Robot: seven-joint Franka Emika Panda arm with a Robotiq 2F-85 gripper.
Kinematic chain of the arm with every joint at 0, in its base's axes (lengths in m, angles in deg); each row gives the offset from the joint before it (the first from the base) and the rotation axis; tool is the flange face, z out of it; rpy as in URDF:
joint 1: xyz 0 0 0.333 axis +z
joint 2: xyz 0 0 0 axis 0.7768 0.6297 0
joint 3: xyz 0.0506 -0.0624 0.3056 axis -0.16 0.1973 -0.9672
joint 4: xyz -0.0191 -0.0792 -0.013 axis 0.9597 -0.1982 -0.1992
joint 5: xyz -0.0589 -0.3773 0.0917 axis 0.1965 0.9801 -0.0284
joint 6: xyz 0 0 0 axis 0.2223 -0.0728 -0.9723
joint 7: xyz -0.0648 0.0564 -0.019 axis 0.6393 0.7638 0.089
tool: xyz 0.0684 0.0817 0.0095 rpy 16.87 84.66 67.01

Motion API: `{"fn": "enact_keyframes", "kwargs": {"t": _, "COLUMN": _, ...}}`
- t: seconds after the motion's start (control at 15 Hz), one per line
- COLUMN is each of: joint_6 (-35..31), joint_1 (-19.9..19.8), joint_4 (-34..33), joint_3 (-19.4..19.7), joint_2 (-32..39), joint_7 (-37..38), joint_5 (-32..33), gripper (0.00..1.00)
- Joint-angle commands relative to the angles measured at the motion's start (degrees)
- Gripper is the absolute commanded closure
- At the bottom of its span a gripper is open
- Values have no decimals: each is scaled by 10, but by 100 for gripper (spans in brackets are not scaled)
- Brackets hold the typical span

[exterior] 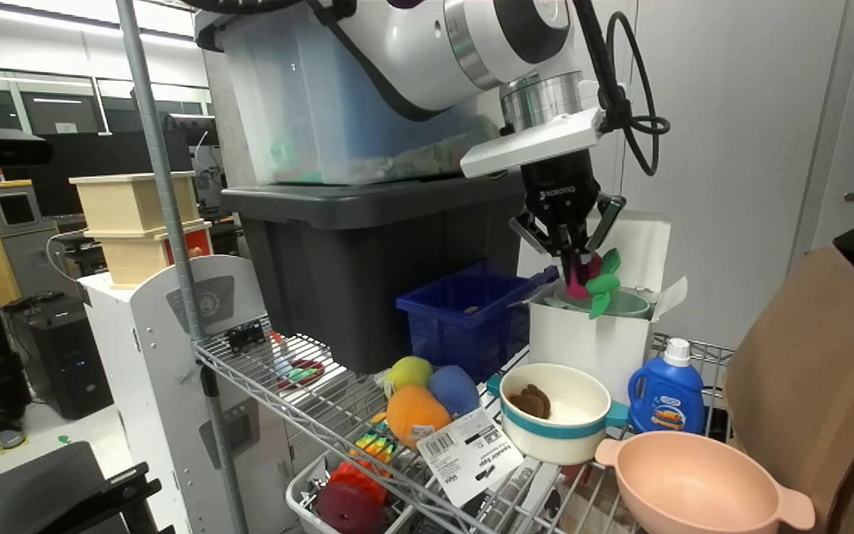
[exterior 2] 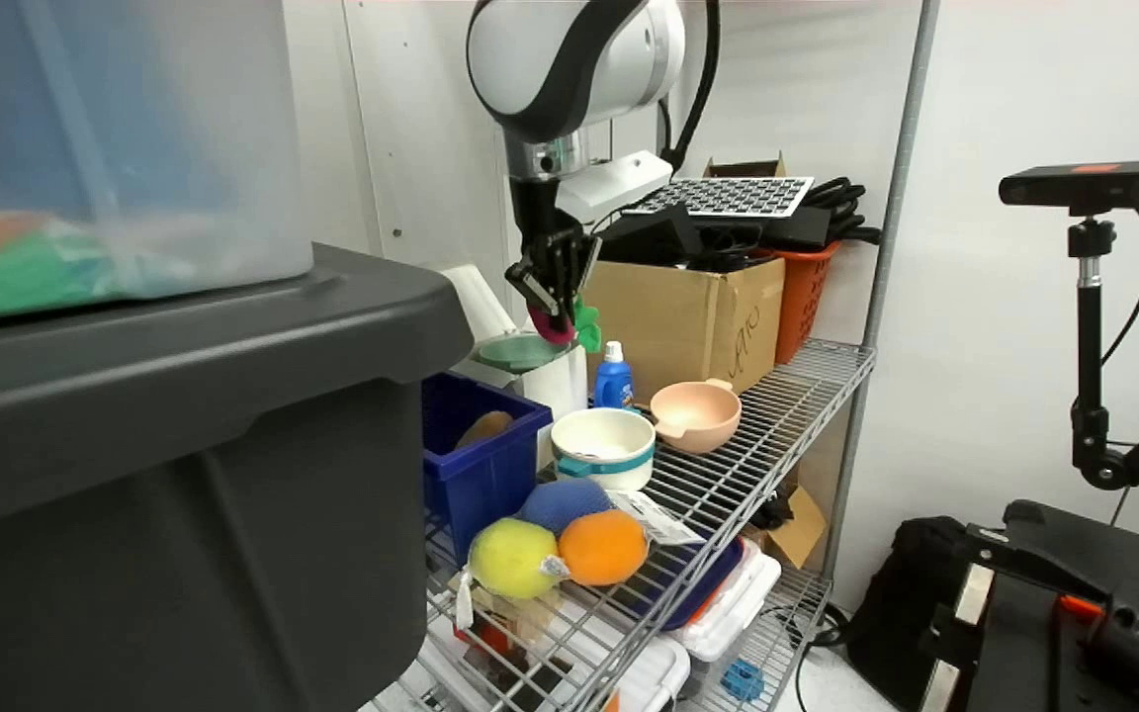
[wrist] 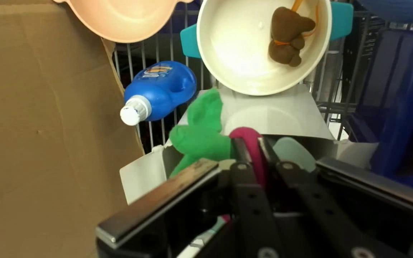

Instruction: Put the purple toy inside the white box.

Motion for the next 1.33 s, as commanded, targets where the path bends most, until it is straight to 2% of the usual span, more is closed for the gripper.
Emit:
{"fn": "enact_keyframes", "kwargs": {"t": 0.0, "joint_6": 41, "joint_1": 12, "joint_4": -81, "joint_3": 13, "joint_2": 44, "joint_7": 26, "joint_5": -3, "gripper": 97}}
{"fn": "enact_keyframes", "kwargs": {"t": 0.13, "joint_6": 57, "joint_1": 13, "joint_4": -107, "joint_3": 14, "joint_2": 57, "joint_7": 33, "joint_5": -5, "gripper": 97}}
{"fn": "enact_keyframes", "kwargs": {"t": 0.2, "joint_6": 70, "joint_1": 13, "joint_4": -119, "joint_3": 15, "joint_2": 62, "joint_7": 36, "joint_5": -6, "gripper": 65}}
{"fn": "enact_keyframes", "kwargs": {"t": 0.33, "joint_6": 96, "joint_1": 12, "joint_4": -143, "joint_3": 16, "joint_2": 71, "joint_7": 41, "joint_5": -8, "gripper": 58}}
{"fn": "enact_keyframes", "kwargs": {"t": 0.87, "joint_6": 170, "joint_1": -1, "joint_4": -194, "joint_3": 15, "joint_2": 82, "joint_7": 37, "joint_5": -11, "gripper": 1}}
{"fn": "enact_keyframes", "kwargs": {"t": 1.07, "joint_6": 180, "joint_1": -6, "joint_4": -196, "joint_3": 13, "joint_2": 78, "joint_7": 34, "joint_5": -13, "gripper": 0}}
{"fn": "enact_keyframes", "kwargs": {"t": 1.27, "joint_6": 172, "joint_1": -12, "joint_4": -168, "joint_3": 14, "joint_2": 58, "joint_7": 32, "joint_5": -11, "gripper": 0}}
